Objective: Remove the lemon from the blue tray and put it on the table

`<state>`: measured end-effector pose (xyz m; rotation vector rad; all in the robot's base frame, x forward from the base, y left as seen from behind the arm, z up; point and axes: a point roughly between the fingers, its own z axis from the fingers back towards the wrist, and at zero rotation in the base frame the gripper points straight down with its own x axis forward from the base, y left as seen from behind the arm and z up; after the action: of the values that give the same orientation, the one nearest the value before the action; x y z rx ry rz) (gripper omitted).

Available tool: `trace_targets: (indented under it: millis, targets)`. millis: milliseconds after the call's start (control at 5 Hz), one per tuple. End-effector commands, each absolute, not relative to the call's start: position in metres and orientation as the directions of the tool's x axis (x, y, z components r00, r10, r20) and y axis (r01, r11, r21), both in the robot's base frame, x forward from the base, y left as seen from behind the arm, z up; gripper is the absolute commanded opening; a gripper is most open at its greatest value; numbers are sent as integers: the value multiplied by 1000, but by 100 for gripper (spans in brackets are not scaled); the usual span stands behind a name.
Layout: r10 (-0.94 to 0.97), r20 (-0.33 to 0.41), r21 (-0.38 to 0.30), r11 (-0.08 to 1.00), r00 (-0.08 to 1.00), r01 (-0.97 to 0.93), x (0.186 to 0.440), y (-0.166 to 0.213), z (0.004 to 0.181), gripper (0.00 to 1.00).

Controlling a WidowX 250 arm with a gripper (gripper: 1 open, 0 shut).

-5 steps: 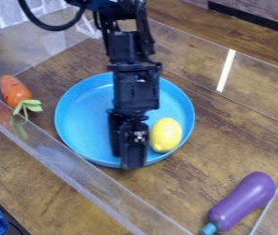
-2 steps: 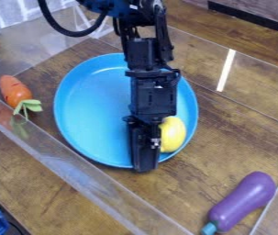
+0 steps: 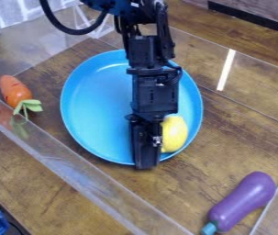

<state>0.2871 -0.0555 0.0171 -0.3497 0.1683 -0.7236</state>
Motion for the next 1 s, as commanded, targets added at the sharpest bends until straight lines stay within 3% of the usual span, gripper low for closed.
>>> trace_targets:
  millis: [0, 800]
  targets:
    - [-665, -4, -341, 703, 747, 624, 295, -50, 22, 0]
    - [-676, 0, -329, 696, 737, 639, 293, -43, 26, 0]
